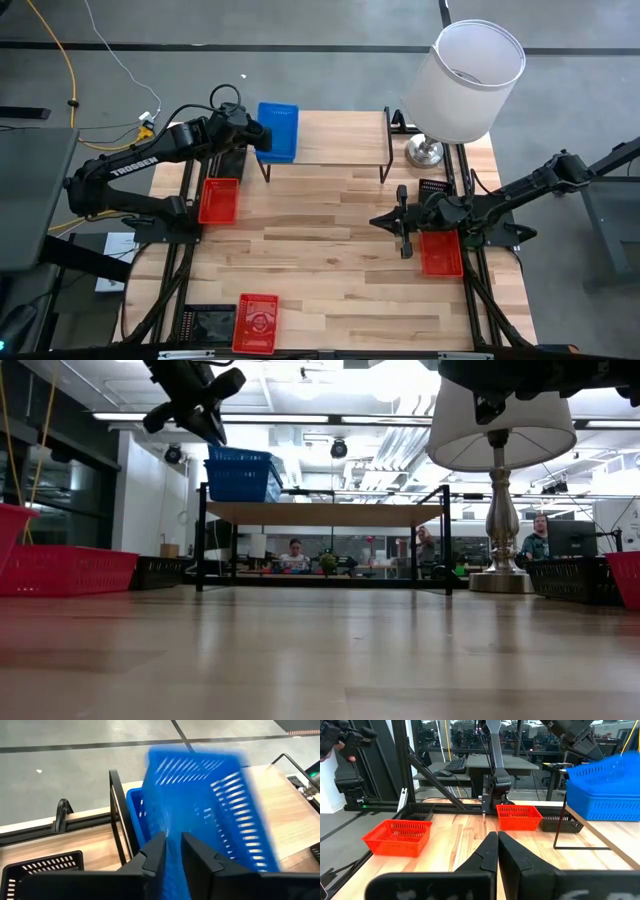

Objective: Stack baskets on shelf by color
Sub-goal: Stack the blue bin on top of the blue bin on the shelf, then put the middle red bin on the shelf

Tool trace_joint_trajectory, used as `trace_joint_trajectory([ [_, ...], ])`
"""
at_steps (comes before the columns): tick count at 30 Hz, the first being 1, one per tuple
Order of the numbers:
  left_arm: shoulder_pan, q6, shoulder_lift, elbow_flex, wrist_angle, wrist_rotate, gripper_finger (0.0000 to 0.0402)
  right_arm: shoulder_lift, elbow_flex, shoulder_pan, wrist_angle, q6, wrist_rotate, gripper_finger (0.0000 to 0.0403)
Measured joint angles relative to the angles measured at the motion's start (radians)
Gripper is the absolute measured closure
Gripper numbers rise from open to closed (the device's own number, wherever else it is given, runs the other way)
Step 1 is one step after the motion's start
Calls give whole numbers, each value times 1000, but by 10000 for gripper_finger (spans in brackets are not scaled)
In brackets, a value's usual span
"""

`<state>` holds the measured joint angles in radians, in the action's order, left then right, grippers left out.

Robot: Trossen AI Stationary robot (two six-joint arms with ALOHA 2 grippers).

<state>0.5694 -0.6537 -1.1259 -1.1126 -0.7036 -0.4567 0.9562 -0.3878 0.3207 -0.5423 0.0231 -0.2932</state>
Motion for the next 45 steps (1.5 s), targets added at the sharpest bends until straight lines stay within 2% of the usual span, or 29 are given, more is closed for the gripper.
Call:
trace_joint_trajectory([
  [10, 0, 64, 0, -5, 42, 1, 271, 0, 0, 0, 0, 1, -6, 402],
  [15, 0, 163, 2, -83, 51, 11, 238, 0, 0, 0, 0, 1, -17, 402],
  [18, 0, 275, 19, -120, 73, 84, 229, 0, 0, 0, -1, -18, -30, 402],
  [22, -28, 420, 71, -97, 160, 236, 230, 0, 0, 0, -2, -23, -38, 402],
  [26, -84, 490, 148, 3, 289, 274, 239, 0, 0, 0, -2, -23, -39, 402],
  [30, -136, 540, 261, 179, 495, 310, 245, 0, 0, 0, -2, -23, -39, 402],
  [37, -174, 579, 443, 493, 868, 548, 248, 0, 0, 0, -10, -23, -38, 402],
  [40, -182, 579, 488, 558, 897, 586, 248, 0, 0, 0, -18, -22, -38, 402],
  [45, -185, 608, 529, 573, 817, 582, 246, 0, 0, 0, -22, -15, -38, 402],
])
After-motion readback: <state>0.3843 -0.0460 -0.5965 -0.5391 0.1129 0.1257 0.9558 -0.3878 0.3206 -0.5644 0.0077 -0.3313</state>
